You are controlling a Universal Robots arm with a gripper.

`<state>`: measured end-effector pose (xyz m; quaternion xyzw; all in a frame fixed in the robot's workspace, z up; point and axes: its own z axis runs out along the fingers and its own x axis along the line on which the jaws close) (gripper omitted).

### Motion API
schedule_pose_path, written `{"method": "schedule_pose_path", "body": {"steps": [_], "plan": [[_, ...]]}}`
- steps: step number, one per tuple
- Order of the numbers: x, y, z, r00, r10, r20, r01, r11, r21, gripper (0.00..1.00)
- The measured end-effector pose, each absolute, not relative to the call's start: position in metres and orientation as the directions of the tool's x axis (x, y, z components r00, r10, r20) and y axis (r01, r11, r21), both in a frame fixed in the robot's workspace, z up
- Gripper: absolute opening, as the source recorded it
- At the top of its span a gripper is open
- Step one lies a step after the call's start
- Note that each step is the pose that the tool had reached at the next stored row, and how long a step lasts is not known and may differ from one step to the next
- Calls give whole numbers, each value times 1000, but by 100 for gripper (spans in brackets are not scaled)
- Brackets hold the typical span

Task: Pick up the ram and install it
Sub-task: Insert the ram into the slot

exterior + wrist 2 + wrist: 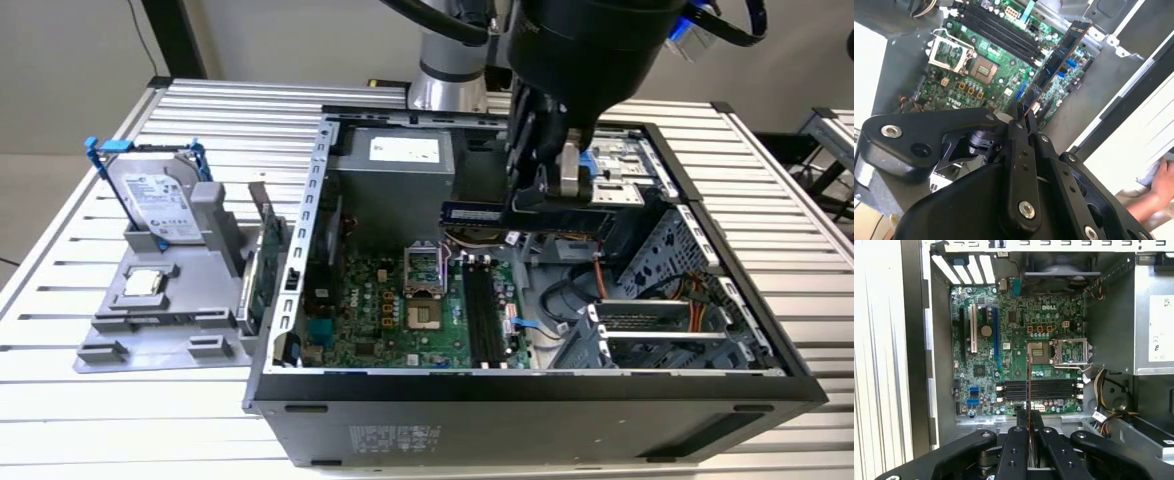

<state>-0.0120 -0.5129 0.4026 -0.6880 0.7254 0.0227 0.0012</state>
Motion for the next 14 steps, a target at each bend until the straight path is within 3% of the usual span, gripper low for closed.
{"method": "schedule_pose_path", "body": {"steps": [14], "plan": [[-8,-499,403,-53,-998,-33,-998,52,31,0]]}}
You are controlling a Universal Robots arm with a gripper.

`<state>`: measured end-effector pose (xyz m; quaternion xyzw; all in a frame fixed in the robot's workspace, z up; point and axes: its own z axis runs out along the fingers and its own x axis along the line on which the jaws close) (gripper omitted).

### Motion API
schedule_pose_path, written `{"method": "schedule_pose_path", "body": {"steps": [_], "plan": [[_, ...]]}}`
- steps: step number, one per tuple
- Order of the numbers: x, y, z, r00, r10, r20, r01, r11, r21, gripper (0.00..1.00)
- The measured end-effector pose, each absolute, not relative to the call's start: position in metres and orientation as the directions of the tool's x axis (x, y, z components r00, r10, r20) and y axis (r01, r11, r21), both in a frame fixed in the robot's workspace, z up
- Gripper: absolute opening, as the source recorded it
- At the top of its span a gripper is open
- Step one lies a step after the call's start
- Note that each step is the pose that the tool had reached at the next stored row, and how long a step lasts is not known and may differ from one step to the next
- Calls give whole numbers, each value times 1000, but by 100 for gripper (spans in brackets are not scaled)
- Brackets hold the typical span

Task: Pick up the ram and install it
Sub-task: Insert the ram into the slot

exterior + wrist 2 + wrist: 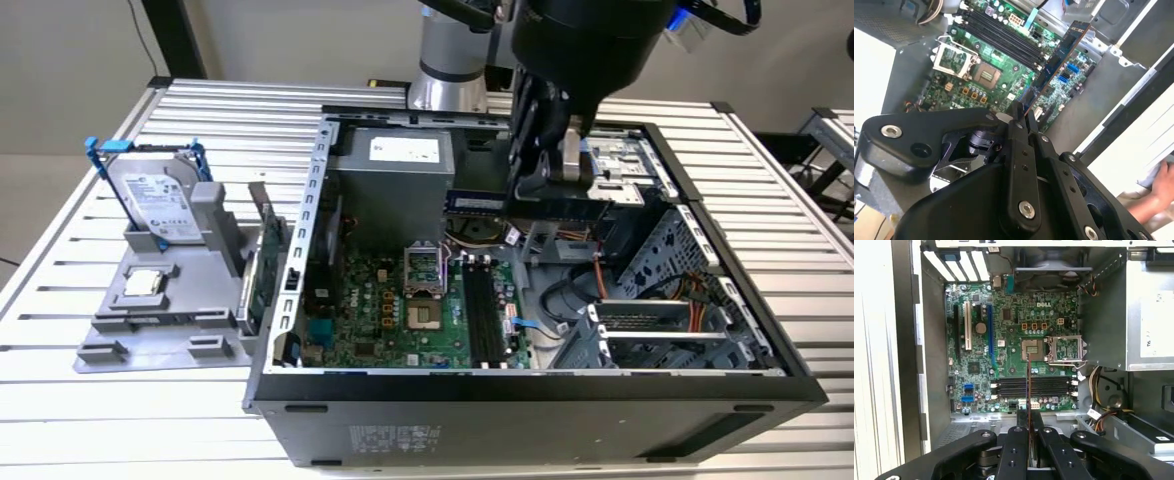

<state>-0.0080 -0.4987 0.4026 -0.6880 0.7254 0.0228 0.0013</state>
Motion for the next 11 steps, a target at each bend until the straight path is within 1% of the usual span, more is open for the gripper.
{"method": "schedule_pose_path", "body": {"steps": [11], "plan": [[0,-475,403,-53,-998,-33,-998,52,31,0]]}}
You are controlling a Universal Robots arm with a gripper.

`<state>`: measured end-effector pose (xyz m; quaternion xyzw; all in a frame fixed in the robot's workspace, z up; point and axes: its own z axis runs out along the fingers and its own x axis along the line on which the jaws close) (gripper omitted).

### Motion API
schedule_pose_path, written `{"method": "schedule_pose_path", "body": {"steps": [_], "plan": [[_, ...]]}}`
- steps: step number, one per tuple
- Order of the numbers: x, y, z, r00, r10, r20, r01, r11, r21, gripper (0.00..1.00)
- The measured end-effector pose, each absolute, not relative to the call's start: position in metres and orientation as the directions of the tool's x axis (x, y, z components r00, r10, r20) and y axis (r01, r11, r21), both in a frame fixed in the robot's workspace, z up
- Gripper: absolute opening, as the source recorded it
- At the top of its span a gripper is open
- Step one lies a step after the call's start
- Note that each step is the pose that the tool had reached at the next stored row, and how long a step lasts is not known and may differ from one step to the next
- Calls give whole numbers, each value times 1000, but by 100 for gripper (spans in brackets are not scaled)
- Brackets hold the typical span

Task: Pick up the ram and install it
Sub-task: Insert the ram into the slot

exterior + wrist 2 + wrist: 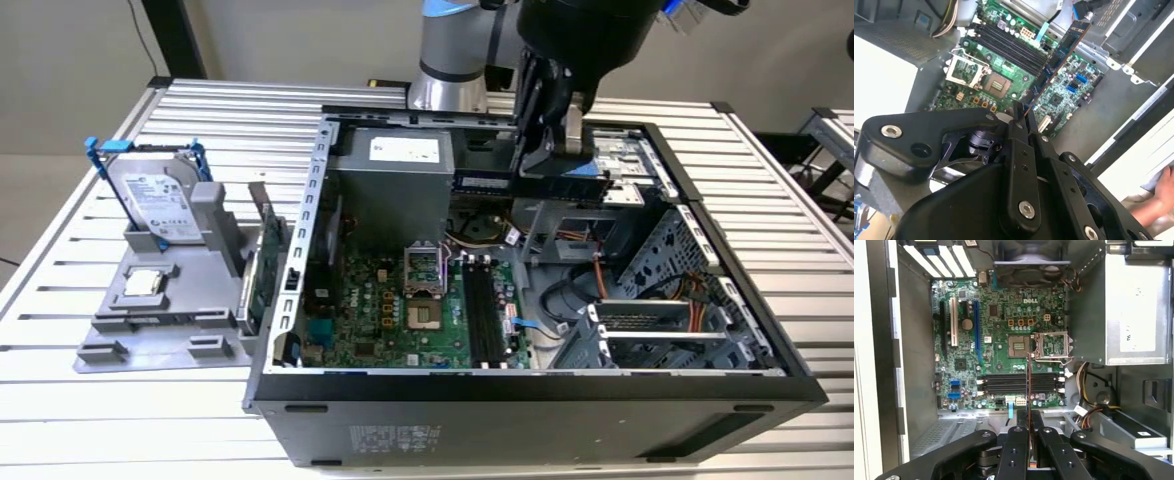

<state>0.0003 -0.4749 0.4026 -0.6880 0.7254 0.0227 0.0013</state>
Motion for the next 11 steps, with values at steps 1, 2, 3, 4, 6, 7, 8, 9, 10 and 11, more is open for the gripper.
{"method": "schedule_pose_path", "body": {"steps": [1,2,3,4,6,7,8,9,10,11], "plan": [[1,-473,403,-53,-998,-33,-998,52,31,0],[2,-471,403,-53,-998,-33,-998,52,31,0],[3,-469,403,-53,-998,-33,-998,52,31,0],[3,-468,403,-53,-998,-33,-998,52,31,0],[5,-465,403,-53,-998,-33,-998,52,31,0],[5,-464,403,-53,-998,-33,-998,52,31,0],[6,-463,403,-53,-998,-33,-998,52,31,0],[7,-462,403,-53,-998,-33,-998,52,31,0],[7,-461,403,-53,-998,-33,-998,52,31,0],[8,-461,403,-53,-998,-33,-998,52,31,0]]}}
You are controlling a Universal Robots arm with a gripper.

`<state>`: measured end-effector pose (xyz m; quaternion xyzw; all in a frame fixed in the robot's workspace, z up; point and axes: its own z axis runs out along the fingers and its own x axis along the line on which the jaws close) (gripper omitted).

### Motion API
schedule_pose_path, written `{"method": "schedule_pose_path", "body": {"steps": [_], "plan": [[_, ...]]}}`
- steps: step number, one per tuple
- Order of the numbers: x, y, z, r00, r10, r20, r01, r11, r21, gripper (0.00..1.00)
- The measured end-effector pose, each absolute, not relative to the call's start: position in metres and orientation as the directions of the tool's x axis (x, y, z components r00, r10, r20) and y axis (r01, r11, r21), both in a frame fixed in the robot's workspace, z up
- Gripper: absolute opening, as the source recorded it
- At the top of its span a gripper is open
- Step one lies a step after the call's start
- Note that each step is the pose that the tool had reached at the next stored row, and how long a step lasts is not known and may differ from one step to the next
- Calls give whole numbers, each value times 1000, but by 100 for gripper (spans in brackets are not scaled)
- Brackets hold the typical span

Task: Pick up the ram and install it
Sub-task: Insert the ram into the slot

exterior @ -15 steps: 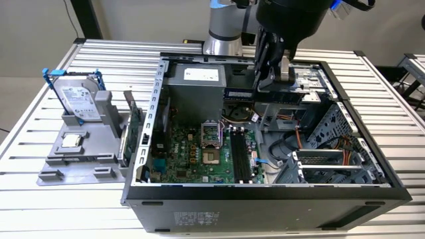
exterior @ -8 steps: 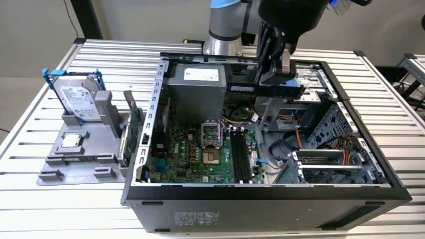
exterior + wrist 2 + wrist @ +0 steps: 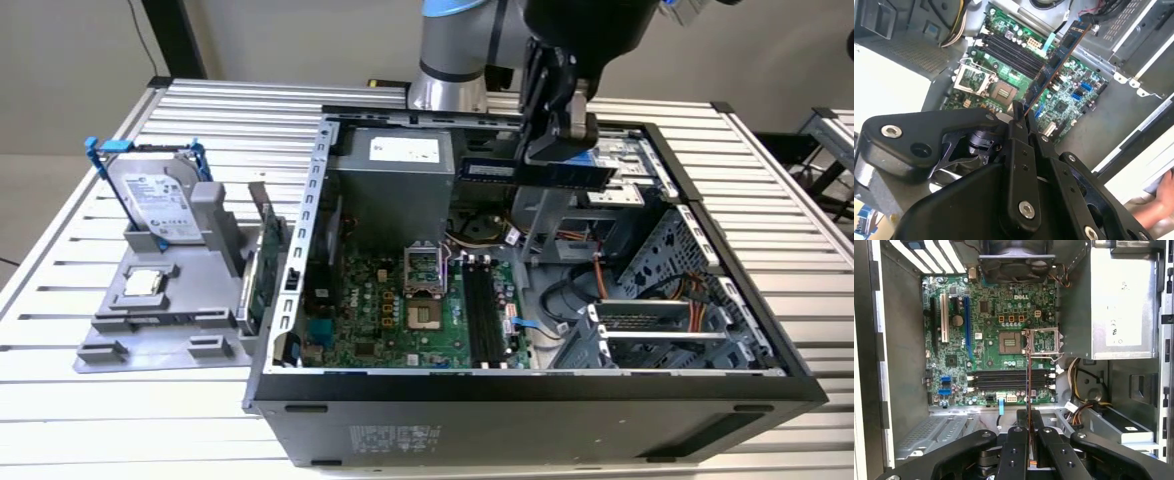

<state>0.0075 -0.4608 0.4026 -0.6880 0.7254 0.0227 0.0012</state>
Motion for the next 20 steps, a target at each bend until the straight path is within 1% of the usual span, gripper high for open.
{"method": "schedule_pose_path", "body": {"steps": [20], "plan": [[16,-461,403,-47,-998,-33,-998,46,31,0]]}}
